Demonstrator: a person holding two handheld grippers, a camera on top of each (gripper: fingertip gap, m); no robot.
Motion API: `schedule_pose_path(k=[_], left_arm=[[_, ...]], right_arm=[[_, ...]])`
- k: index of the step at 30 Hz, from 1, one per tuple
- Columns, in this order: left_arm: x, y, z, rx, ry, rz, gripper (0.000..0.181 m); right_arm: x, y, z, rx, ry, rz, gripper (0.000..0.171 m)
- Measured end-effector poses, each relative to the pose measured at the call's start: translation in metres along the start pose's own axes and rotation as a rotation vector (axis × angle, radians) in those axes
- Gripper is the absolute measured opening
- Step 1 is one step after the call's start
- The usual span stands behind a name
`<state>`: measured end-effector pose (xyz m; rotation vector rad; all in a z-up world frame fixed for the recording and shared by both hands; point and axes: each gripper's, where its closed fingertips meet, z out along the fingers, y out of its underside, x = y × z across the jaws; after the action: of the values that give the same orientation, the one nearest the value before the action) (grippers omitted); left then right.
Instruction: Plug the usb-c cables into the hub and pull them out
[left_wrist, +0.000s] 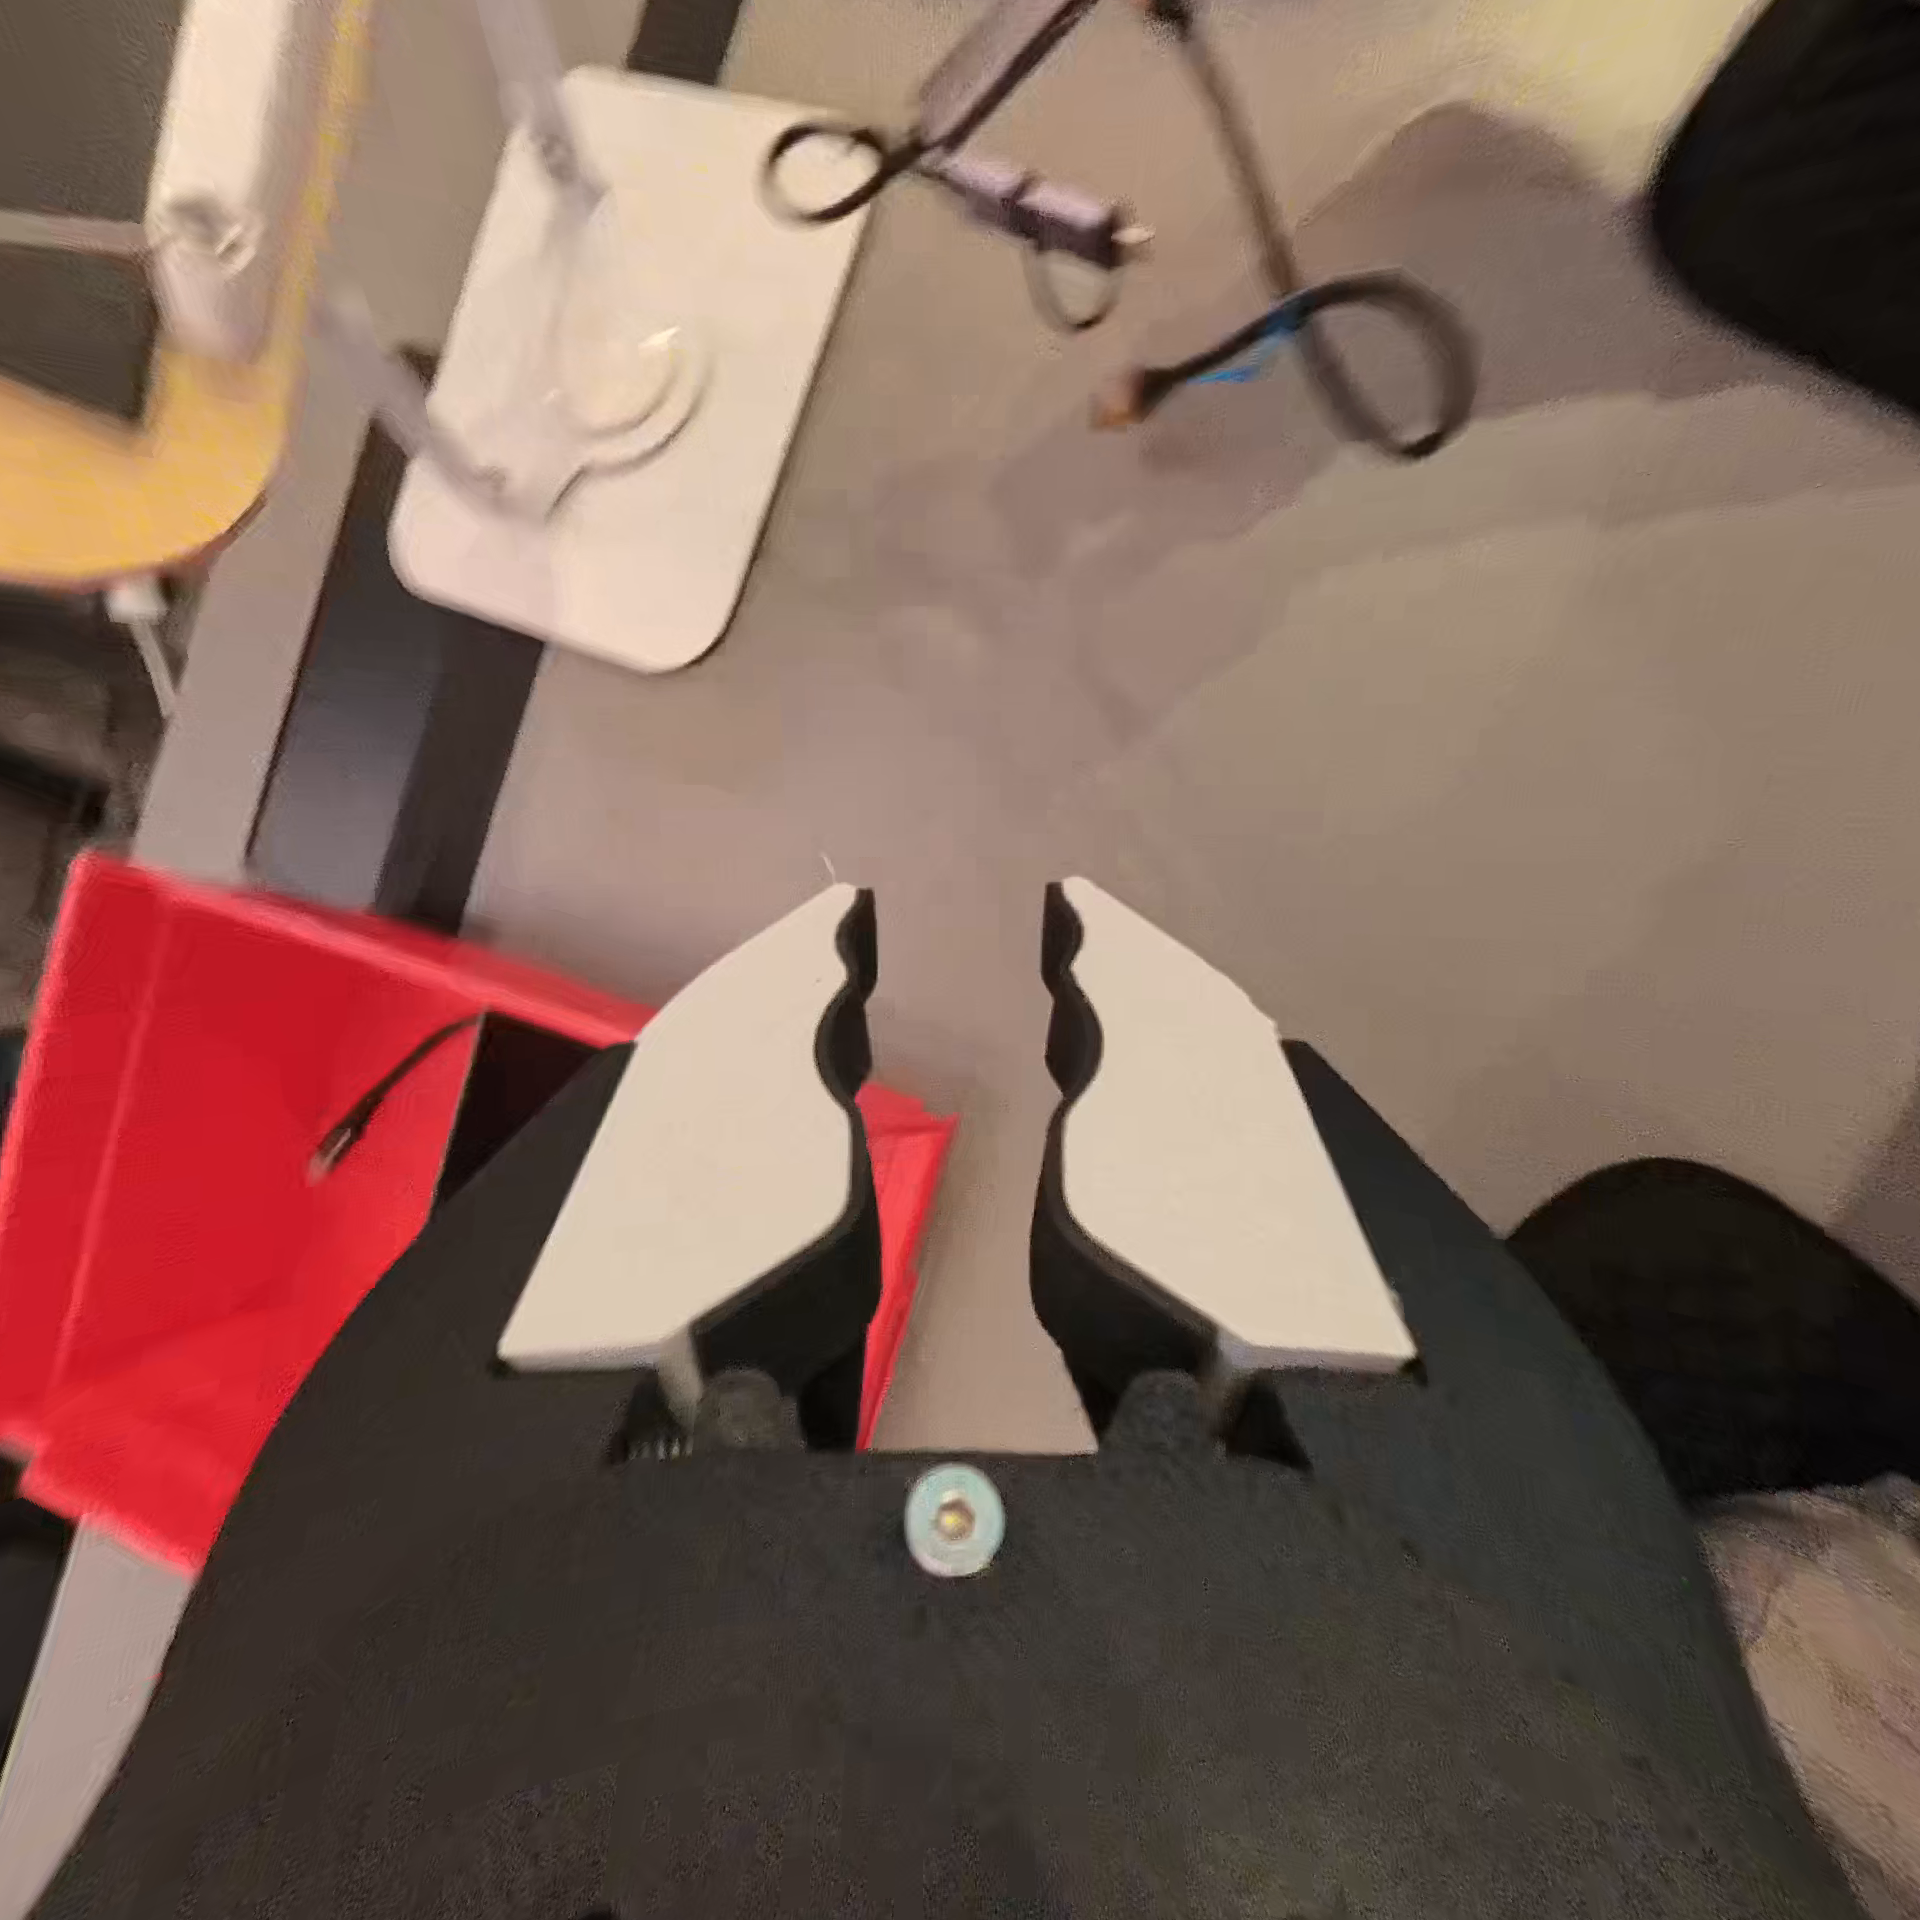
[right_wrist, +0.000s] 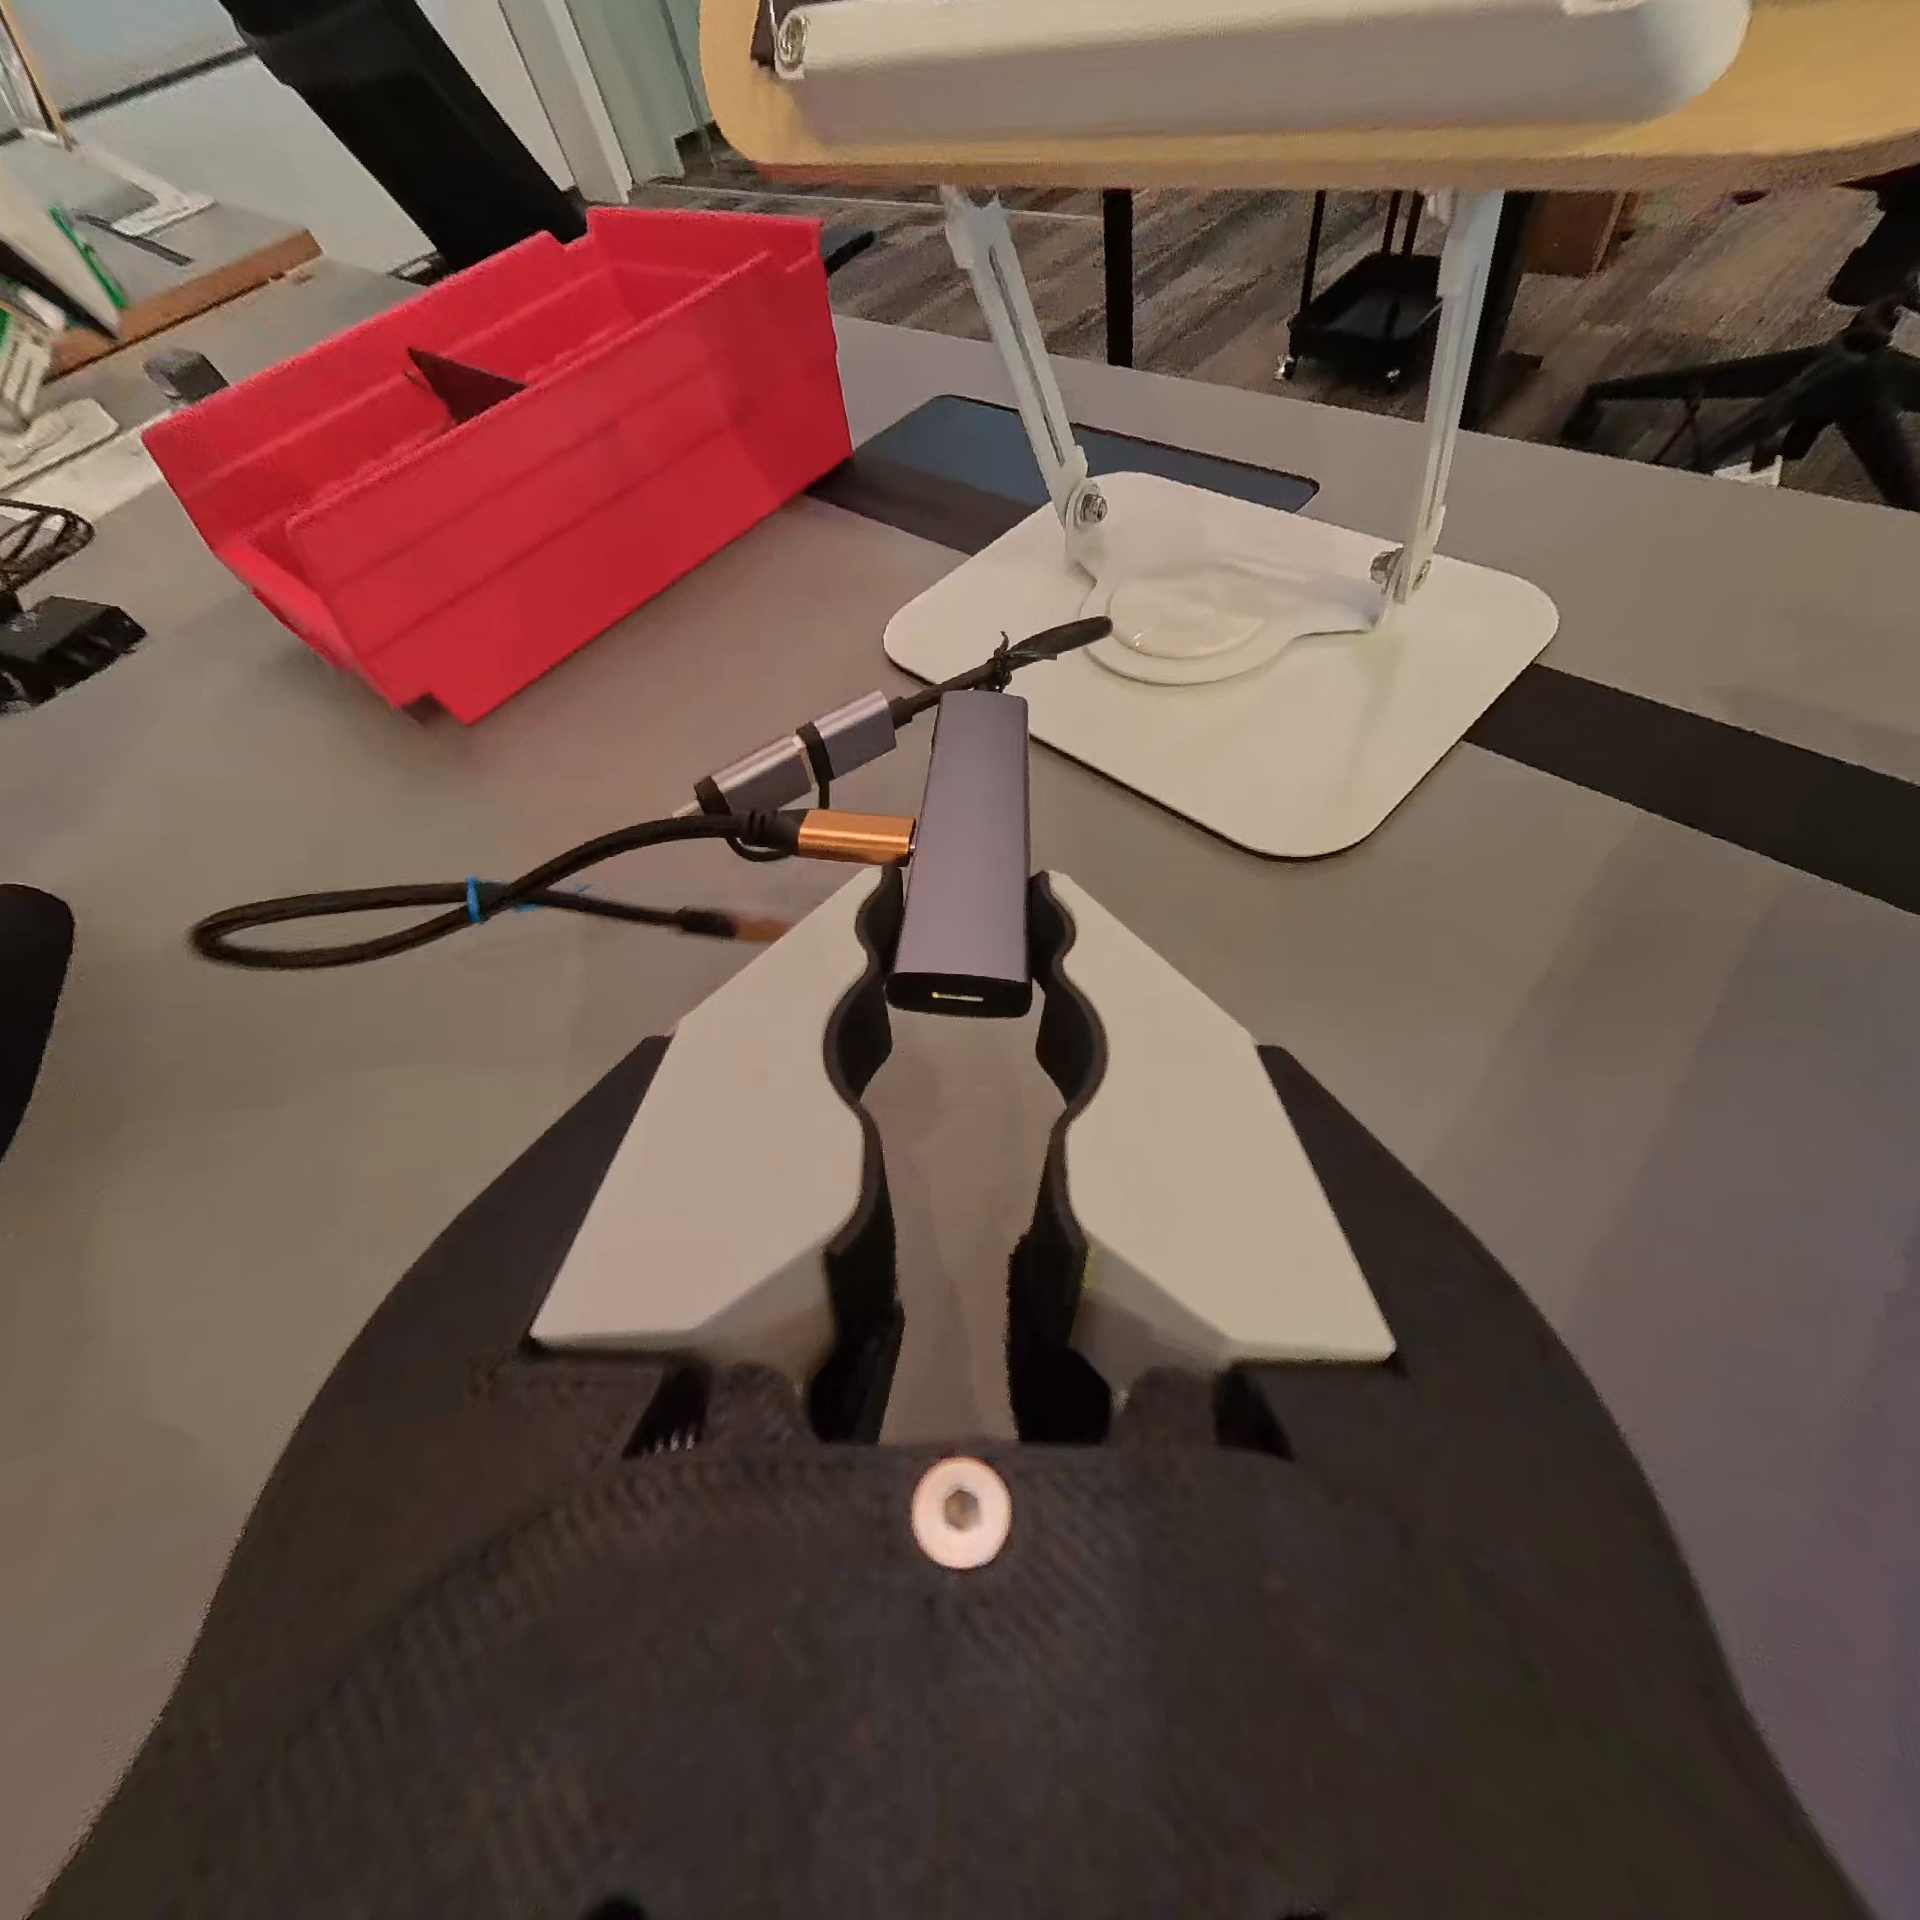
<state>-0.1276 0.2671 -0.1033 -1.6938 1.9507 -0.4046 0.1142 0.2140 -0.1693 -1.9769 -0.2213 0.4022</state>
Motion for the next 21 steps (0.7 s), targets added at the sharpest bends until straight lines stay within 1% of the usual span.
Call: schedule_pose_path(k=[2,5,8,10,13,15,18,21], left_arm=[[-0.019,0.011,-0.004,-0.016,-0.065,-0.029,0.032],[-0.036,0.037,-0.006,-0.057,-0.096,-0.062,0.034],[-0.048,0.087,-0.003,-0.181,-0.122,-0.1,0.036],[-0.051,0.123,0.003,-0.255,-0.108,-0.149,0.036],[-0.053,0.164,0.012,-0.329,-0.099,-0.183,0.035],[-0.058,0.176,0.019,-0.344,-0.112,-0.176,0.036],[-0.064,0.17,0.032,-0.301,-0.104,-0.171,0.033],[-0.071,0.168,0.048,-0.324,-0.09,-0.14,0.03]], right_arm=[[-0.003,0.007,0.004,-0.024,0.0,-0.013,0.021],[-0.004,0.017,0.007,-0.054,0.008,-0.042,0.021],[-0.006,0.029,0.012,-0.086,0.012,-0.052,0.021],[-0.009,0.037,0.016,-0.111,0.01,-0.073,0.021],[-0.014,0.042,0.02,-0.134,-0.001,-0.095,0.021],[-0.016,0.045,0.023,-0.149,-0.003,-0.109,0.021],[-0.019,0.049,0.026,-0.16,-0.01,-0.109,0.022],[-0.02,0.051,0.026,-0.162,-0.006,-0.118,0.022]])
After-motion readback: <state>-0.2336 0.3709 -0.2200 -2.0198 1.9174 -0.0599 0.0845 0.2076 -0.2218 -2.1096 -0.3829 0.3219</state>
